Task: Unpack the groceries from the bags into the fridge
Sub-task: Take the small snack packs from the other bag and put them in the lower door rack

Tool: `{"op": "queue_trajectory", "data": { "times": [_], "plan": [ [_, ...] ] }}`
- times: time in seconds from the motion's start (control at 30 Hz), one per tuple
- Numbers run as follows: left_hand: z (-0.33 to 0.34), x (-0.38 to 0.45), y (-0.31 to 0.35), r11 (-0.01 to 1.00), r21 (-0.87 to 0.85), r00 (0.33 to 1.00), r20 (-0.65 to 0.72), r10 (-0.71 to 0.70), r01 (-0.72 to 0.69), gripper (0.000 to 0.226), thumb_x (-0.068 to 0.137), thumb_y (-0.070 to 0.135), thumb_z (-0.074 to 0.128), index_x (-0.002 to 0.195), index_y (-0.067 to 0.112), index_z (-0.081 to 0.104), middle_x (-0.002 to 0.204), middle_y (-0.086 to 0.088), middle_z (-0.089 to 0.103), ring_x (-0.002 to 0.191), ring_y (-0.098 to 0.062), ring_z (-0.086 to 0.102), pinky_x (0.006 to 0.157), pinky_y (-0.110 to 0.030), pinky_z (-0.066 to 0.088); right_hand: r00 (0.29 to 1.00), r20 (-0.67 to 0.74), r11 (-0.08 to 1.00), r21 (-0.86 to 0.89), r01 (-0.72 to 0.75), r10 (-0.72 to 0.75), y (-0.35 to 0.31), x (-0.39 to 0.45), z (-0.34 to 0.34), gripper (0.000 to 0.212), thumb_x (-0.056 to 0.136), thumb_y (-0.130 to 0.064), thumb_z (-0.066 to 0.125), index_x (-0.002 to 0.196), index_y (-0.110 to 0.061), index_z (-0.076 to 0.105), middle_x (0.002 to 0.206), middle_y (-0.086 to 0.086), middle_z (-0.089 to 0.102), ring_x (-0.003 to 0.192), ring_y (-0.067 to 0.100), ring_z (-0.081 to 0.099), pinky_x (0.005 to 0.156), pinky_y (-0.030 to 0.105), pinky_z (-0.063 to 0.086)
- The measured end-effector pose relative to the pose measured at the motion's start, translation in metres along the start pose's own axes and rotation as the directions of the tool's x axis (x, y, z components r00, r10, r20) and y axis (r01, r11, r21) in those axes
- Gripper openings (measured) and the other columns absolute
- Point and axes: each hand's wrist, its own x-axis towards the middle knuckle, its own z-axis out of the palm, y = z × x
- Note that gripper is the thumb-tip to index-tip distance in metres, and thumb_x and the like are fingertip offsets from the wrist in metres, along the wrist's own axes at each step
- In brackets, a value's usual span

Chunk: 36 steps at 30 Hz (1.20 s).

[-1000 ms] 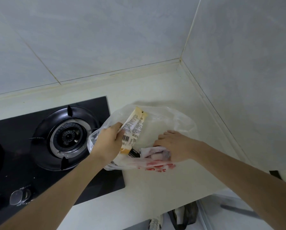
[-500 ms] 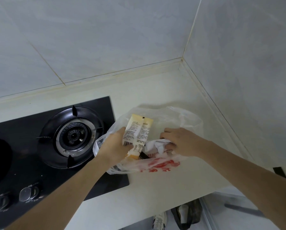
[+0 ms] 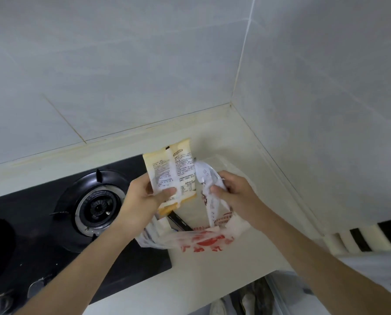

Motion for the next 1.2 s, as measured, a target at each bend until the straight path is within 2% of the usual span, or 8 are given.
{"op": "queue_trajectory", "data": {
  "times": [0.07, 0.17, 0.33, 0.47, 0.6, 0.67, 0.87, 1.2],
  "plan": [
    [-0.001, -0.003, 0.024, 0.997, -0.078, 0.999, 0.028, 0.022, -0.019, 0.037, 0.086, -0.005, 0.073, 0.121, 0.008, 0.068, 0.112, 0.002, 0.078, 0.103, -0.015, 0.075, 0.078, -0.025, 0.061, 0.998, -0.057, 0.994, 0.105, 0.024, -0.018, -0.021, -0.010, -0.002, 0.024, 0.091, -0.037, 0.068, 0.107, -0.019, 0.071, 0.103, 0.033, 0.067, 0.089, 0.053, 0.066, 0.072, 0.061, 0.051],
    [-0.002, -0.009, 0.063, 0.988, -0.149, 0.997, 0.061, 0.050, -0.041, 0.036, 0.086, -0.003, 0.072, 0.121, 0.007, 0.069, 0.113, -0.003, 0.078, 0.104, -0.020, 0.075, 0.082, -0.029, 0.062, 0.985, -0.166, 0.975, 0.209, 0.078, -0.043, -0.057, -0.027, -0.014, 0.016, 0.097, -0.026, 0.067, 0.106, -0.013, 0.071, 0.098, 0.034, 0.066, 0.078, 0.042, 0.059, 0.069, 0.043, 0.044],
    [0.013, -0.019, 0.138, 0.973, -0.183, 0.973, 0.156, 0.169, -0.140, 0.035, 0.084, 0.010, 0.073, 0.119, 0.016, 0.071, 0.114, -0.002, 0.077, 0.106, -0.025, 0.074, 0.088, -0.041, 0.060, 0.928, -0.365, 0.953, 0.245, 0.176, -0.077, -0.128, -0.075, -0.046, 0.027, 0.094, -0.032, 0.069, 0.109, -0.010, 0.069, 0.103, 0.034, 0.069, 0.093, 0.059, 0.063, 0.077, 0.046, 0.048],
    [0.045, -0.031, 0.195, 0.954, -0.191, 0.902, 0.328, 0.282, -0.229, 0.033, 0.089, 0.006, 0.069, 0.120, 0.018, 0.070, 0.114, -0.002, 0.077, 0.105, -0.023, 0.074, 0.086, -0.039, 0.060, 0.819, -0.567, 0.972, 0.127, 0.197, -0.091, -0.188, -0.146, -0.074, 0.018, 0.100, -0.026, 0.067, 0.102, -0.008, 0.067, 0.073, 0.006, 0.068, 0.060, 0.023, 0.055, 0.054, 0.026, 0.037],
    [0.095, -0.061, 0.241, 0.929, -0.233, 0.771, 0.519, 0.368, -0.287, 0.031, 0.091, 0.005, 0.069, 0.118, 0.021, 0.071, 0.110, 0.003, 0.078, 0.099, -0.018, 0.075, 0.077, -0.029, 0.060, 0.658, -0.747, 0.974, 0.066, 0.219, -0.097, -0.228, -0.240, -0.084, 0.015, 0.103, -0.022, 0.063, 0.105, -0.007, 0.066, 0.068, -0.003, 0.068, 0.059, 0.010, 0.058, 0.049, 0.021, 0.035],
    [0.123, -0.089, 0.258, 0.918, -0.260, 0.691, 0.604, 0.396, -0.299, 0.031, 0.090, 0.006, 0.071, 0.114, 0.025, 0.072, 0.107, 0.007, 0.079, 0.096, -0.015, 0.076, 0.074, -0.025, 0.061, 0.563, -0.823, 0.970, 0.068, 0.235, -0.079, -0.238, -0.293, -0.081, 0.018, 0.104, -0.020, 0.062, 0.112, -0.004, 0.066, 0.064, -0.008, 0.066, 0.057, 0.006, 0.059, 0.049, 0.015, 0.038],
    [0.214, -0.219, 0.289, 0.893, -0.350, 0.369, 0.820, 0.437, -0.282, 0.033, 0.090, 0.000, 0.070, 0.114, 0.022, 0.071, 0.109, 0.008, 0.078, 0.100, -0.012, 0.075, 0.079, -0.022, 0.061, 0.209, -0.977, 0.984, -0.006, 0.177, -0.044, -0.244, -0.462, -0.056, 0.017, 0.101, -0.027, 0.065, 0.115, -0.017, 0.069, 0.104, 0.040, 0.062, 0.076, 0.035, 0.061, 0.062, 0.028, 0.042],
    [0.334, -0.524, 0.290, 0.869, -0.461, -0.257, 0.874, 0.412, -0.177, 0.029, 0.089, 0.000, 0.071, 0.110, 0.020, 0.070, 0.105, 0.012, 0.079, 0.098, -0.007, 0.074, 0.078, -0.018, 0.059, -0.526, -0.849, 0.999, -0.044, -0.014, -0.045, -0.254, -0.766, 0.066, 0.015, 0.100, -0.024, 0.067, 0.107, -0.011, 0.070, 0.088, 0.014, 0.072, 0.065, 0.019, 0.065, 0.060, 0.021, 0.047]
  ]
}}
